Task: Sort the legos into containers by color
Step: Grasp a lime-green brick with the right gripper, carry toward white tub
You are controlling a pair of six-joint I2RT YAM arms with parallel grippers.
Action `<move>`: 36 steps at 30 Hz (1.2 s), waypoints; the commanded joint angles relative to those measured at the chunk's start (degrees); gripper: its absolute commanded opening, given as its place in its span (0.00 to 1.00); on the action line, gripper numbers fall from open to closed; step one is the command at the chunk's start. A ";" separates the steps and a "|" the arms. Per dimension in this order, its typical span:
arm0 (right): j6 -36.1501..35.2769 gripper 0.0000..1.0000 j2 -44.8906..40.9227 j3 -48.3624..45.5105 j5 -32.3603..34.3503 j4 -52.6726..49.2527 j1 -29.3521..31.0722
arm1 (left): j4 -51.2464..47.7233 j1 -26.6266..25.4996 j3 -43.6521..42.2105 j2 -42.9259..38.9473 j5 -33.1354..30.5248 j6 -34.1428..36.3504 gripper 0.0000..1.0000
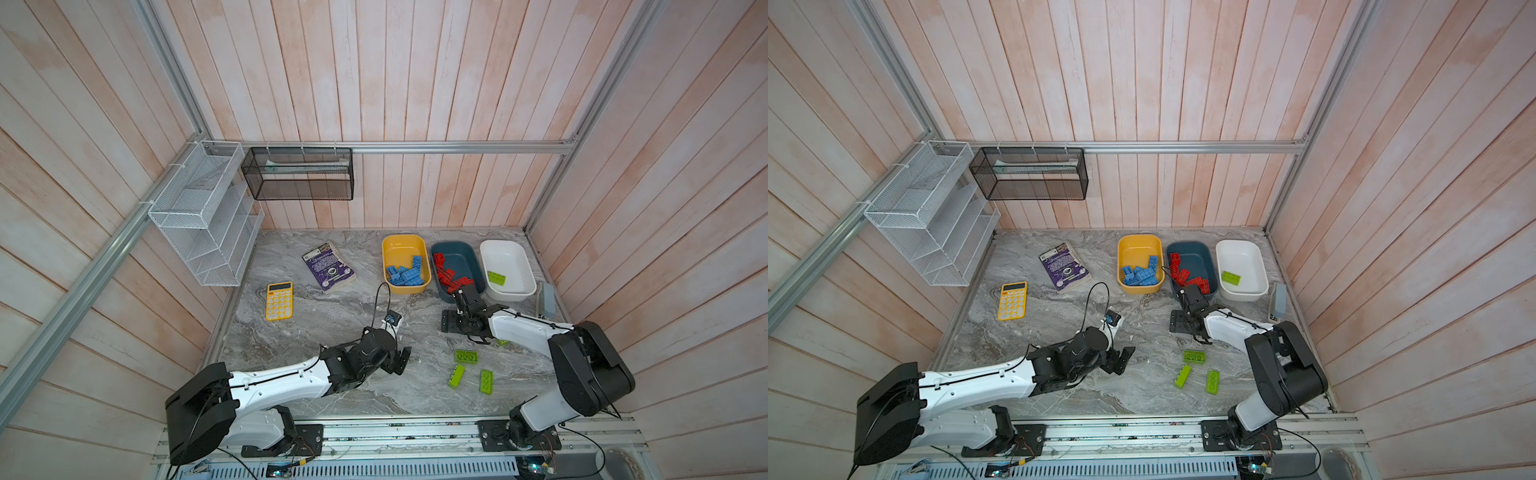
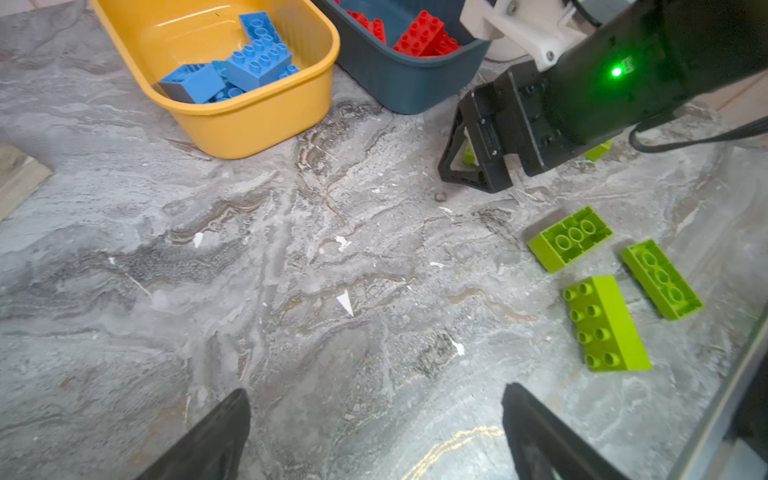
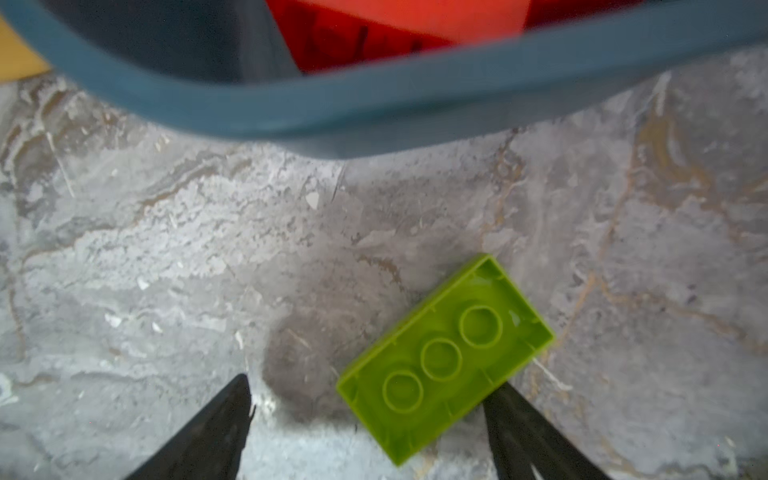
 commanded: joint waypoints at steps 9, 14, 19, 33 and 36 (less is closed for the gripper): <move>-0.97 0.74 4.85 2.72 5.53 -0.04 0.09 | 5.19 2.80 -0.92 4.05 -2.82 -1.65 0.96; -1.49 0.53 4.93 2.56 4.79 0.11 0.17 | 5.76 3.55 0.38 5.93 -1.18 -1.44 0.96; -1.59 0.39 3.01 0.55 3.48 0.41 0.17 | 5.77 3.58 0.33 5.89 -0.83 -1.61 0.96; -1.68 0.14 -8.77 3.66 -0.08 -5.59 -0.08 | 12.44 3.59 -0.33 0.57 10.59 3.73 0.96; -2.55 0.15 -10.86 6.18 -3.91 -7.01 -3.28 | 10.38 3.51 4.22 2.74 12.15 6.10 0.96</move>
